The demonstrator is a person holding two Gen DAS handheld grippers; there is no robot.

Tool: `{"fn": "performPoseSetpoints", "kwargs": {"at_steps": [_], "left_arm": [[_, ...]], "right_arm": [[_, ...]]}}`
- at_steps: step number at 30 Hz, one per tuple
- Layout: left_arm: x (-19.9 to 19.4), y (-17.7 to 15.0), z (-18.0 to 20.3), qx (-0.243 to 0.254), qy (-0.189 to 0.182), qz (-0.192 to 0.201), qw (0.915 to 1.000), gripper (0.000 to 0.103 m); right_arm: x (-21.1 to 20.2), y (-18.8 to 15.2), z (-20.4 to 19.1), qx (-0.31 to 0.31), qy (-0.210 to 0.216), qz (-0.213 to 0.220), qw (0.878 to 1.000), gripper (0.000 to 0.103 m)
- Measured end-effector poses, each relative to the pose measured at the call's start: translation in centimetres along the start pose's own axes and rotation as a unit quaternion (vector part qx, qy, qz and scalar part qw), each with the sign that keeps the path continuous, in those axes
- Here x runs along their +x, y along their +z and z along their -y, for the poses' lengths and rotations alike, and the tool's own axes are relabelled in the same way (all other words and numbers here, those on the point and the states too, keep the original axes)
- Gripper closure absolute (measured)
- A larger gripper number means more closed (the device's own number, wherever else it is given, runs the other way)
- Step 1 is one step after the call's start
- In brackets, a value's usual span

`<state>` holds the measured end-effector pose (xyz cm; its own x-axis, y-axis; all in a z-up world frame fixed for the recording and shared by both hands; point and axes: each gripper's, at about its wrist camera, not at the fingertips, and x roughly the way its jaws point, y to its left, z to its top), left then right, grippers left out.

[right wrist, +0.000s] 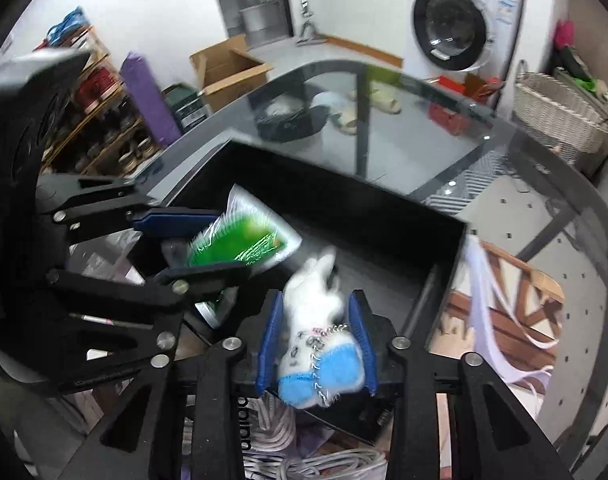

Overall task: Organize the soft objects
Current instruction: 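Lower the bunny into the black box with the right gripper while the left gripper drops the green packet in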

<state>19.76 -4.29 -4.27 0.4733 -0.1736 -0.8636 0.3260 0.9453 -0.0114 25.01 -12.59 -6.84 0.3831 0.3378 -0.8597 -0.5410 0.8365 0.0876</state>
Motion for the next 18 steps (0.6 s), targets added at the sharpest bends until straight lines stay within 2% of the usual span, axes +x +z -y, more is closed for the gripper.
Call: {"fn": "performPoseSetpoints", "kwargs": {"at_steps": [2, 5, 7, 10, 15, 17, 18], "left_arm": [[-0.9, 0.1, -0.1, -0.004, 0.004, 0.017, 0.9998, 0.056], [-2.4, 0.0, -0.3, -0.009, 0.001, 0.045, 0.9990, 0.047], [-3.7, -0.1, -0.5, -0.013, -0.011, 0.062, 0.9979, 0.047], [-5.6, -0.8, -0.6, -0.018, -0.009, 0.078, 0.9967, 0.047], [-7.3, -2.6, -0.2, -0.010, -0.005, 0.093, 0.9956, 0.047], [-7.4, -3.2, 0.0, -0.001, 0.002, 0.093, 0.9957, 0.047], [-7.3, -3.4, 0.0, 0.002, 0.005, 0.091, 0.9958, 0.047]], "right_arm": [[-0.7, -0.1, 0.5, 0.015, 0.004, 0.009, 1.000, 0.057], [-1.8, -0.3, 1.3, 0.035, 0.014, 0.022, 0.999, 0.056], [-2.7, -0.5, 1.5, 0.038, 0.012, 0.029, 0.999, 0.056], [-4.7, -1.2, 1.3, 0.025, 0.015, 0.040, 0.999, 0.056], [-8.2, -4.1, 1.1, -0.004, 0.007, 0.058, 0.998, 0.055], [-8.8, -5.1, 1.0, -0.005, 0.011, 0.066, 0.998, 0.061], [-8.9, -5.5, 0.9, -0.014, 0.014, 0.062, 0.998, 0.076]]}}
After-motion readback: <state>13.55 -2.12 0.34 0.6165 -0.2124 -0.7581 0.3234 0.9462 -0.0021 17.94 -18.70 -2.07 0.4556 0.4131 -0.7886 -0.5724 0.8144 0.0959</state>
